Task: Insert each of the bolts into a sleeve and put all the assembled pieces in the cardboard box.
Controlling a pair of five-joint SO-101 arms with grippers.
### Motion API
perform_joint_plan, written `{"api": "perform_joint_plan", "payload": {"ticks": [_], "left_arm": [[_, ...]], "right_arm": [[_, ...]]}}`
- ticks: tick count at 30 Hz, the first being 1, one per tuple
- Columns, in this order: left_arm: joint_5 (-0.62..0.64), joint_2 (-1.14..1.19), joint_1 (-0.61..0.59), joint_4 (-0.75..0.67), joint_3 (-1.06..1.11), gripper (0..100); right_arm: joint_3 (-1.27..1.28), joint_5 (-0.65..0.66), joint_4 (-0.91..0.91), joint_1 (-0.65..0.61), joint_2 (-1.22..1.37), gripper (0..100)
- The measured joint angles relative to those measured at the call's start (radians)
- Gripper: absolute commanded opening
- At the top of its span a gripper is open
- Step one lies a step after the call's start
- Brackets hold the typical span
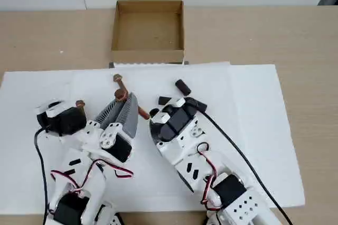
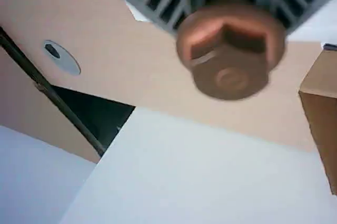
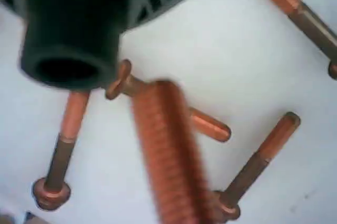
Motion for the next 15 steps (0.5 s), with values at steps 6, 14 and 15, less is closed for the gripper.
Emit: {"api": "perform_joint_plan", "payload": {"ticks": [6, 14, 15], "left_arm": [[0.000, -0.003, 0.000, -0.005, 0.000, 1], [0.000, -0.003, 0.009, -0.052, 0.002, 1], [0.000, -0.003, 0.008, -0.052, 0.003, 1]], "right_arm": [[0.097, 0.000, 0.000, 0.000, -0.140, 0.2], [0.244, 0.068, -0.002, -0.026, -0.430, 0.2], [0.244, 0.071, -0.002, -0.037, -0.430, 0.2]]}}
